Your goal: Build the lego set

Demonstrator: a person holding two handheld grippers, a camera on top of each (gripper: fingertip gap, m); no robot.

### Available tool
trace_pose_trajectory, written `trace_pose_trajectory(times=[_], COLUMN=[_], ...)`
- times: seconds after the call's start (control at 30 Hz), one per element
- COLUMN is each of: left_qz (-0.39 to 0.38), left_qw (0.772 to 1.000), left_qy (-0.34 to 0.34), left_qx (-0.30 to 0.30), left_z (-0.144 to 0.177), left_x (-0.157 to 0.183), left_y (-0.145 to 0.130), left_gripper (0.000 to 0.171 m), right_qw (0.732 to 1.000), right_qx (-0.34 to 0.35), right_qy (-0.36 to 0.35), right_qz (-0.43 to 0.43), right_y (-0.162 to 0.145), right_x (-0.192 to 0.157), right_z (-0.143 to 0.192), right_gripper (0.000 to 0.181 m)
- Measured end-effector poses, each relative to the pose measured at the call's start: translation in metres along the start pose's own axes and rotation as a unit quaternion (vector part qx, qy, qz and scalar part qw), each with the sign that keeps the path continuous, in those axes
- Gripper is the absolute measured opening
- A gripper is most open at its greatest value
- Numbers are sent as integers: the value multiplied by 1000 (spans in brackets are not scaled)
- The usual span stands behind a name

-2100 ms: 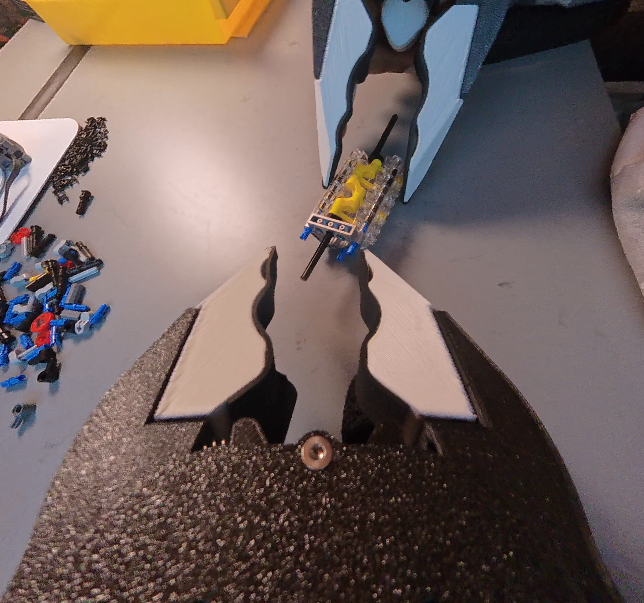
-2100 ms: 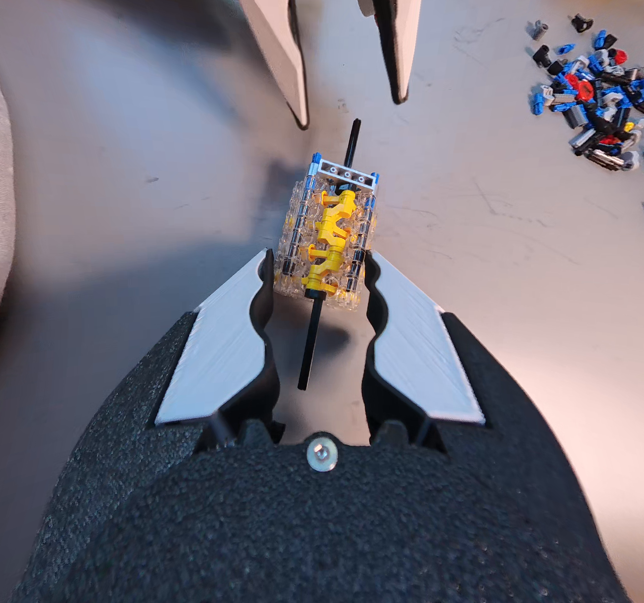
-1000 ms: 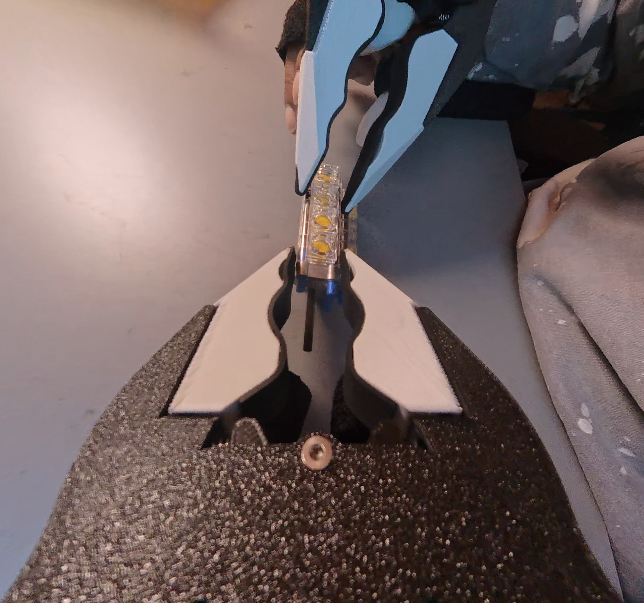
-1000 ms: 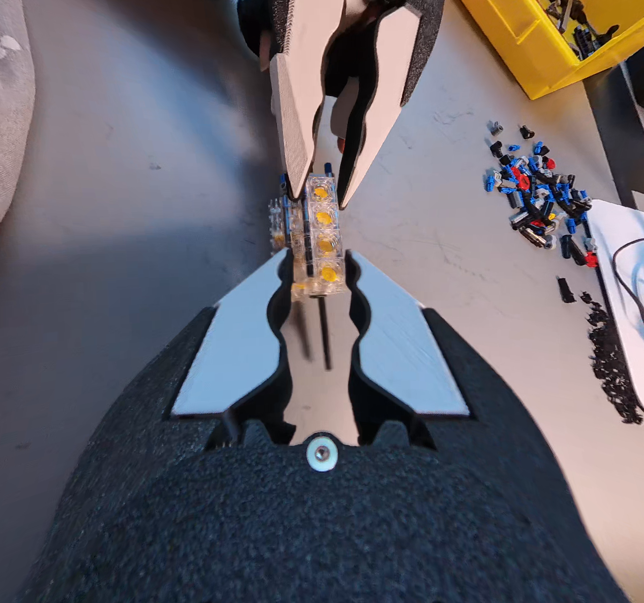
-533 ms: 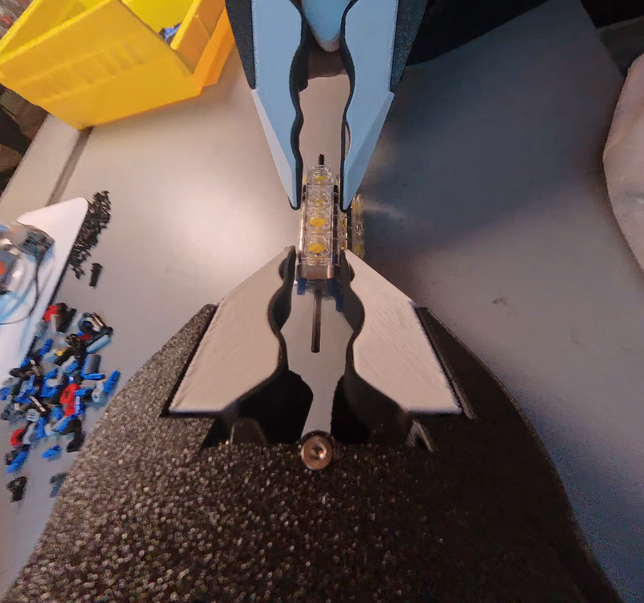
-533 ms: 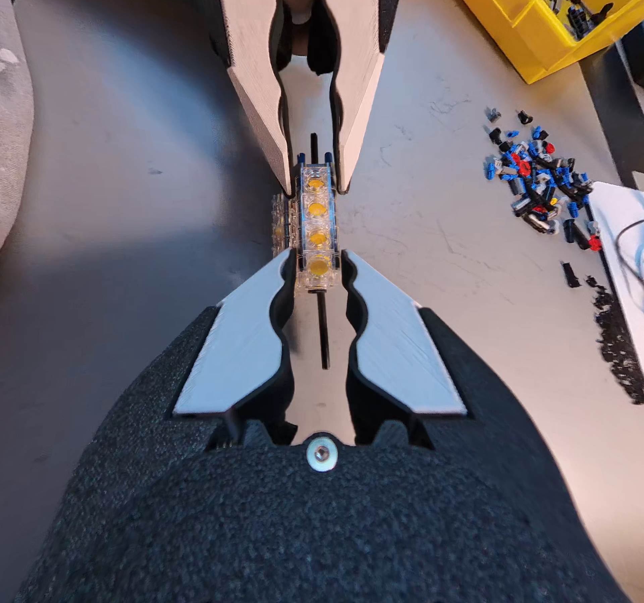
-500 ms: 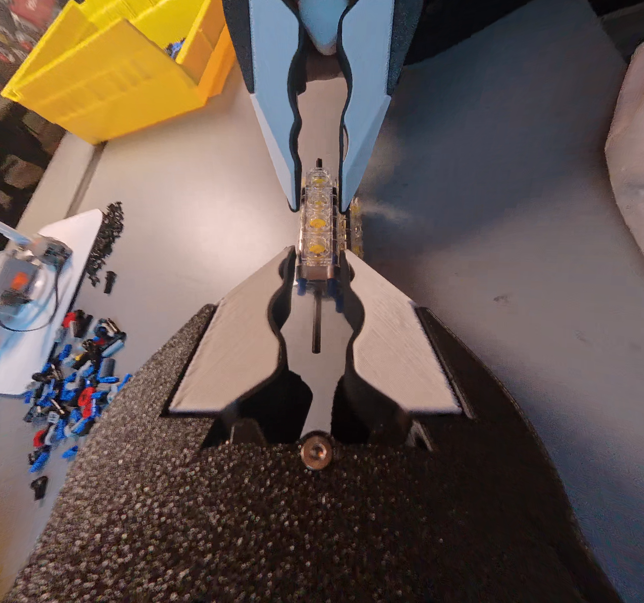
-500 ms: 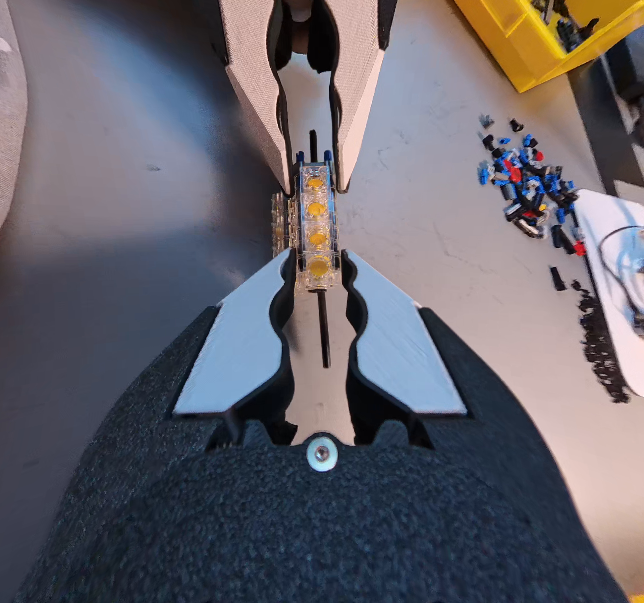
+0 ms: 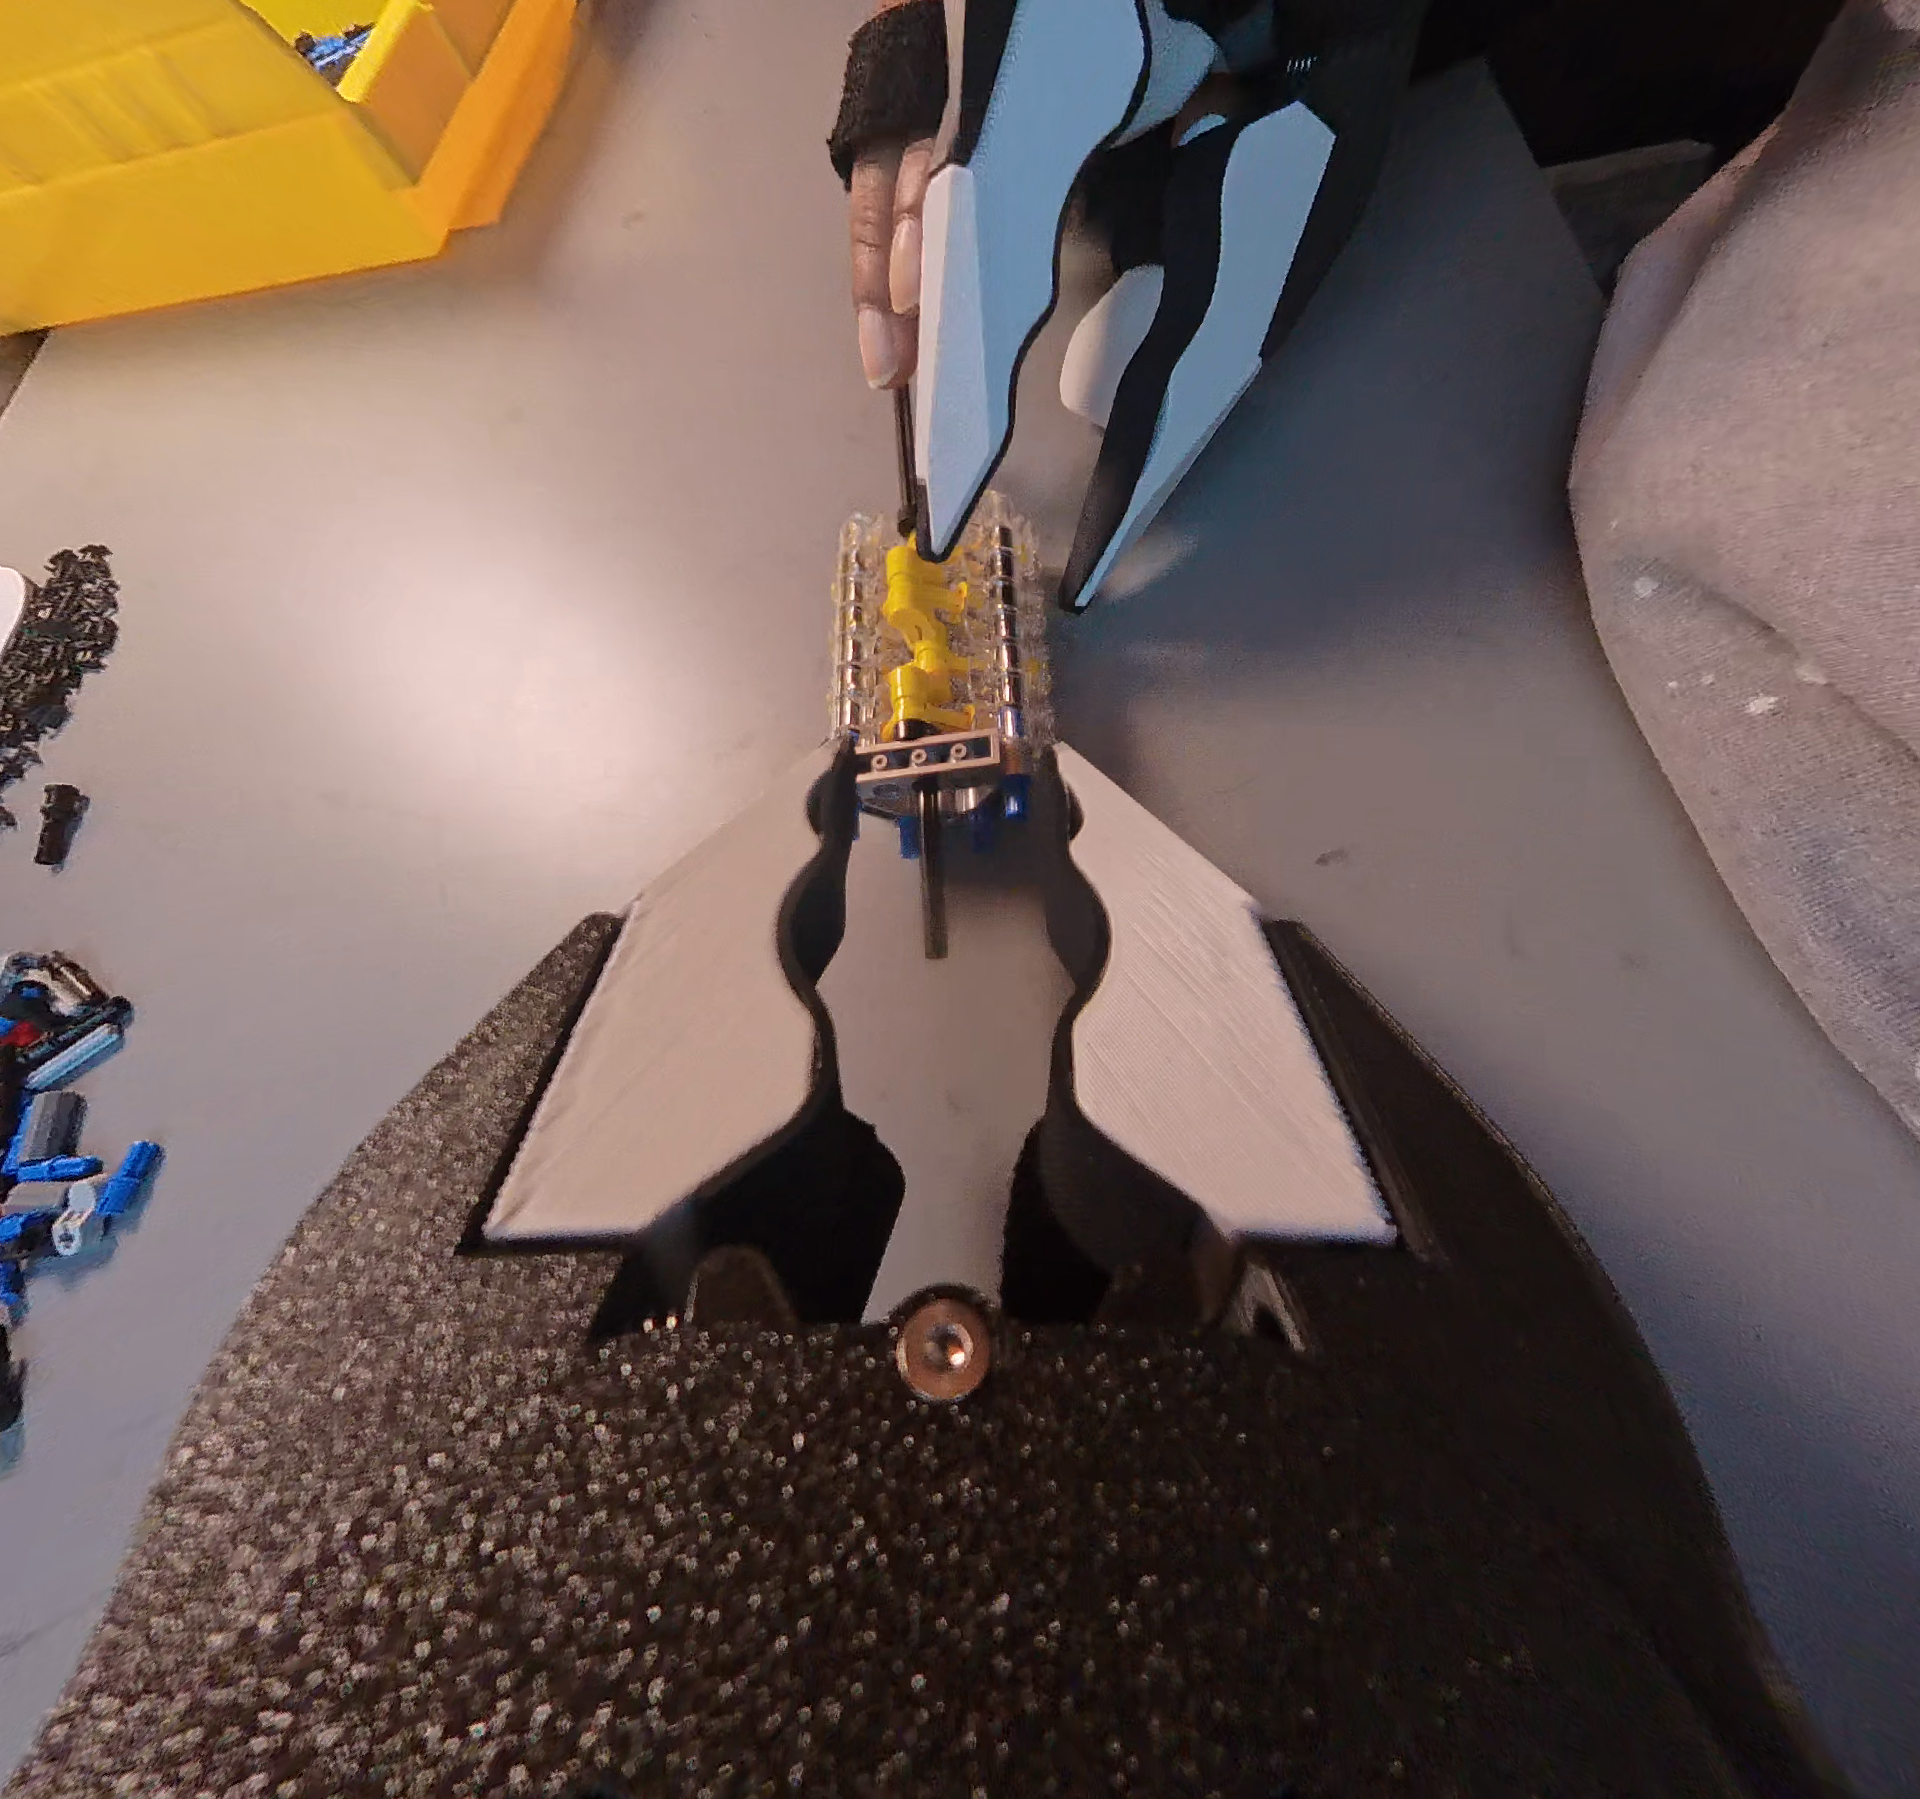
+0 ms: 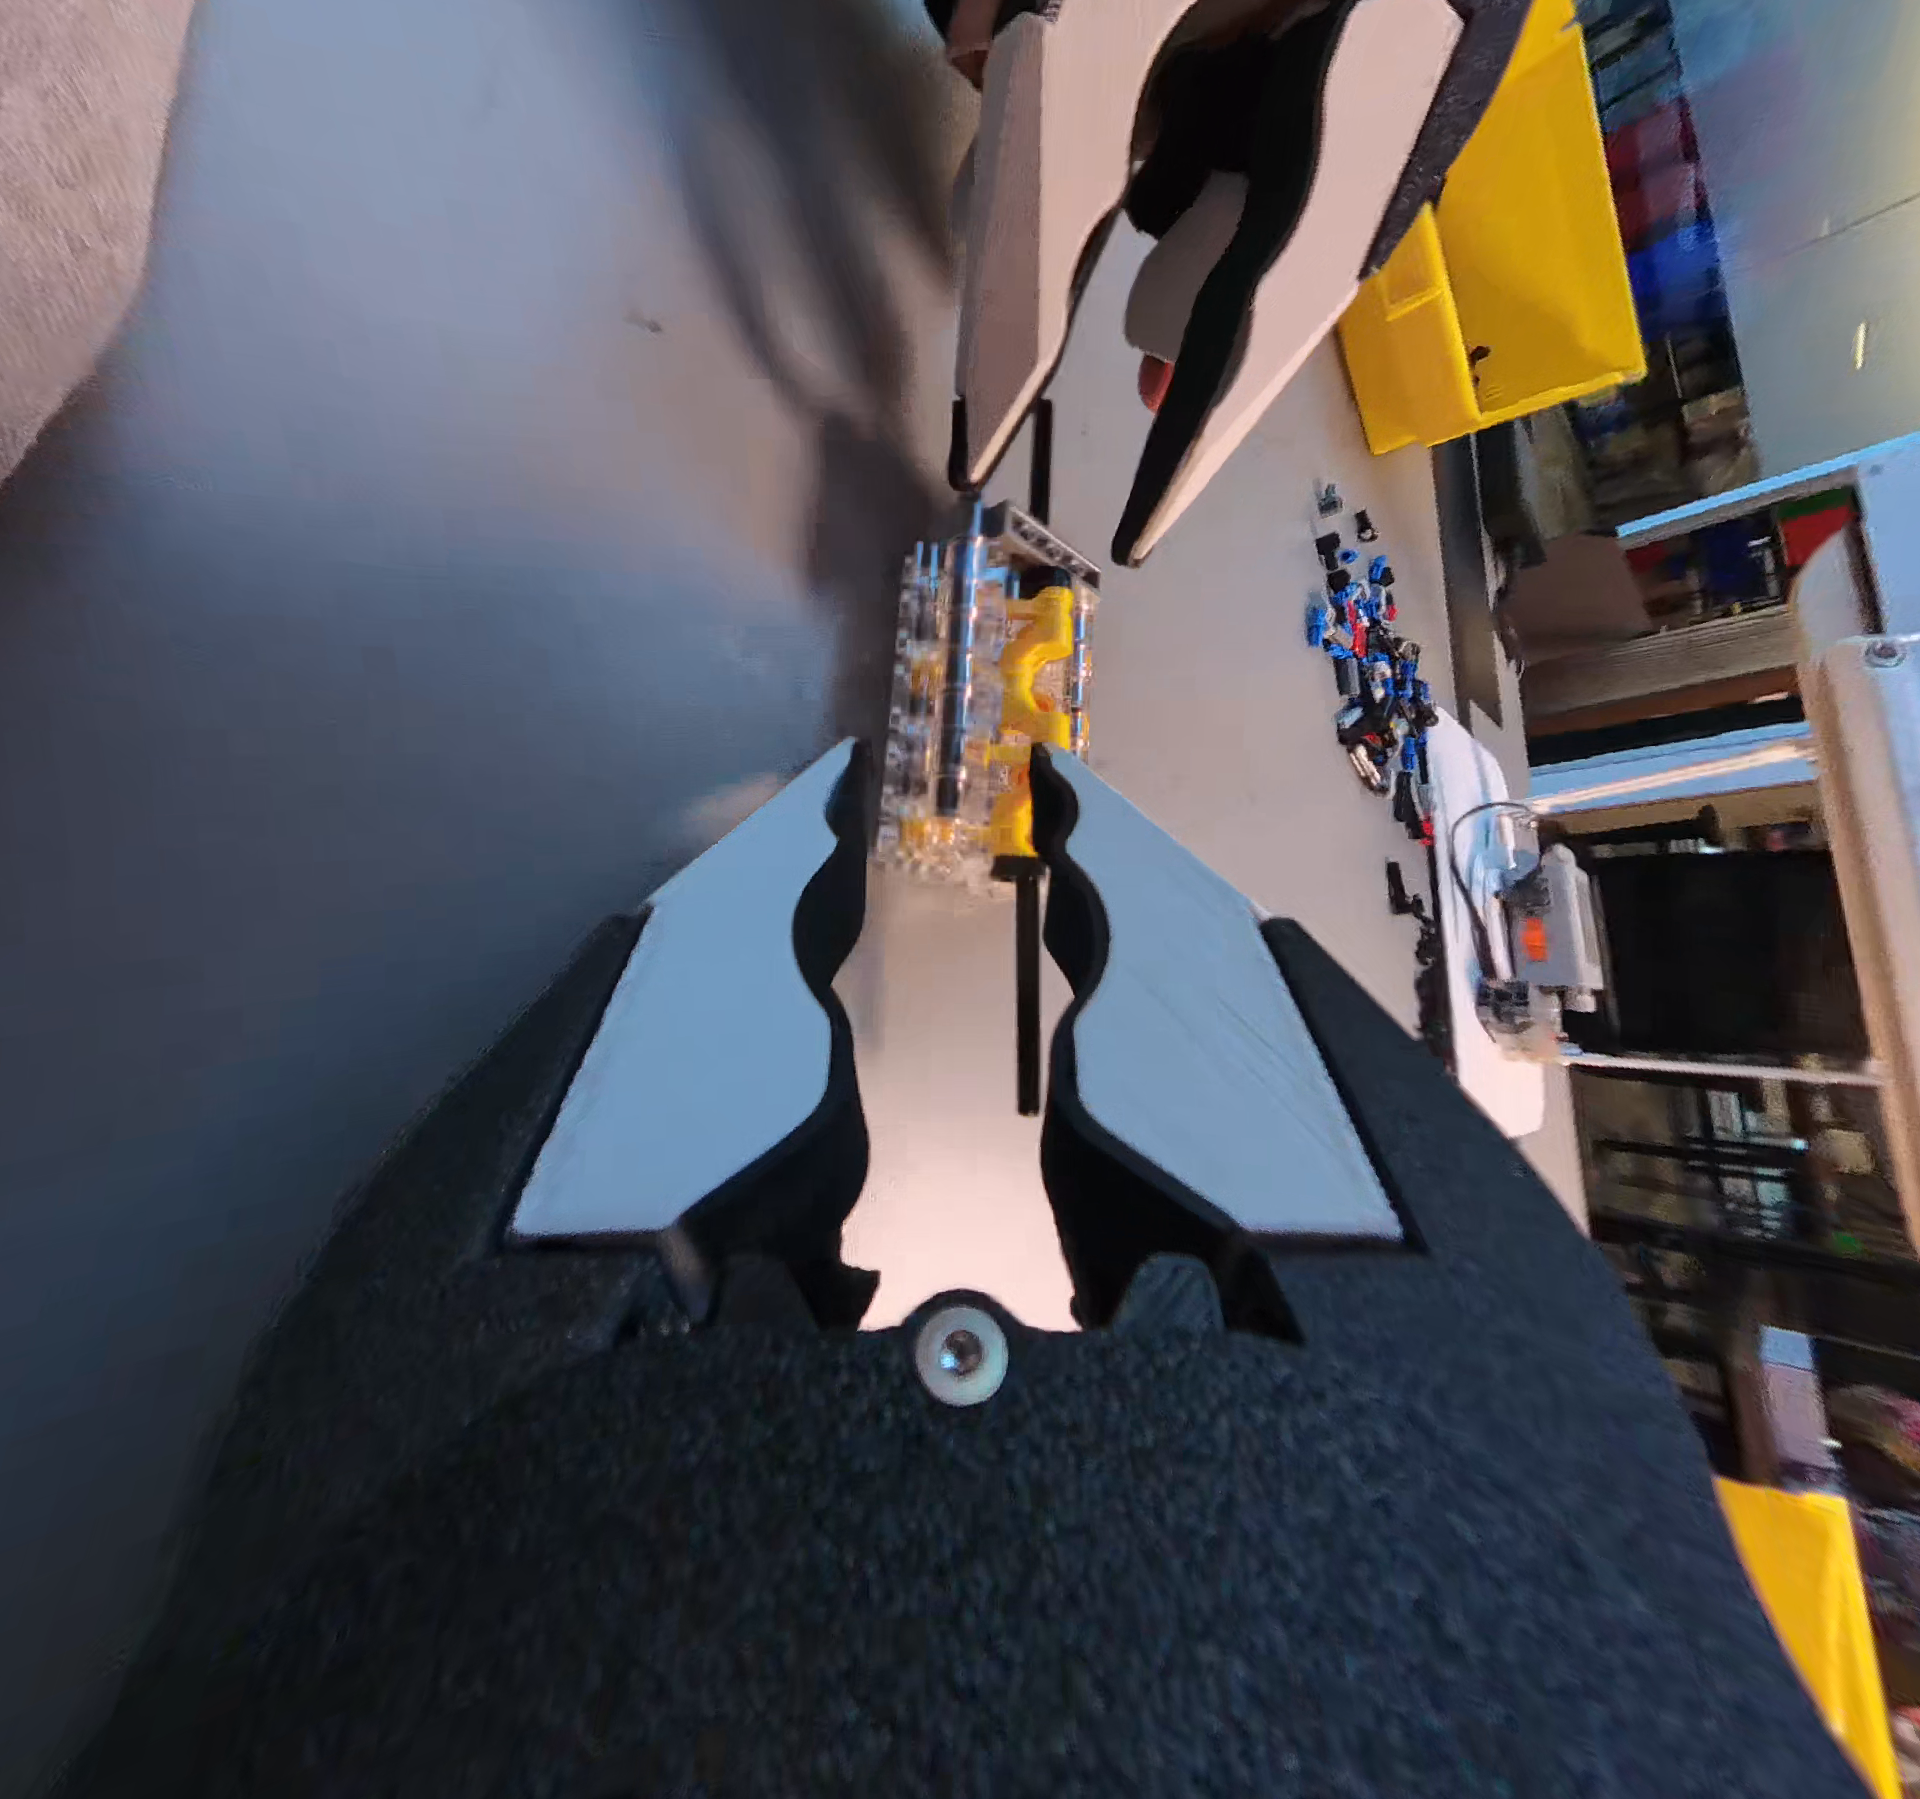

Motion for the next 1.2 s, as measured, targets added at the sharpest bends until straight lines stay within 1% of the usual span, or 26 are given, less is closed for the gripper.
trace_pose_trajectory(times=[0.13, 0.2, 0.27, 0.33, 0.4, 0.47, 0.5, 0.57, 0.6, 0.67, 1.07, 1.2], left_qz=[39, 61, 82, 96, 104, 104, 103, 100, 99, 100, 109, 108], left_qw=[999, 998, 996, 995, 994, 994, 994, 994, 994, 994, 993, 993], left_qy=[-7, -10, -13, -19, -23, -25, -24, -22, -21, -18, -16, -15], left_qx=[13, 14, 12, 8, 0, -15, -23, -36, -37, -36, -37, -36], left_z=[4, 4, 0, -5, -11, -17, -20, -23, -23, -22, -17, -17], left_x=[-4, -6, -7, -8, -8, -7, -7, -7, -7, -9, -12, -12], left_y=[0, 0, -1, -1, -1, -2, -3, -5, -6, -6, -10, -10], left_gripper=[41, 47, 52, 56, 58, 58, 57, 52, 51, 49, 49, 49], right_qw=[996, 992, 986, 983, 981, 980, 978, 976, 976, 977, 972, 970], right_qx=[26, 33, 24, -3, -26, -36, -39, -43, -44, -40, -30, -53], right_qy=[21, 17, 22, 40, 57, 84, 95, 114, 120, 126, 134, 143], right_qz=[-82, -123, -163, -181, -182, -179, -179, -178, -175, -169, -192, -191], right_y=[2, -1, -10, -23, -34, -39, -41, -42, -42, -41, -41, -46], right_x=[6, 18, 29, 34, 36, 34, 33, 29, 28, 26, 24, 19], right_z=[10, 16, 21, 23, 23, 21, 20, 16, 14, 12, 9, 6], right_gripper=[40, 40, 39, 37, 35, 27, 23, 20, 16, 2, 1, 0])
Point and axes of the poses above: each gripper's, where its closed fingertips meet, z back along the fingers, y out of its top, x = y × z across the jaws, the point moved 4 cm from there along z, back along the fingers, and after that the axes turned 3 degrees about -y, right-handed, at the moved point
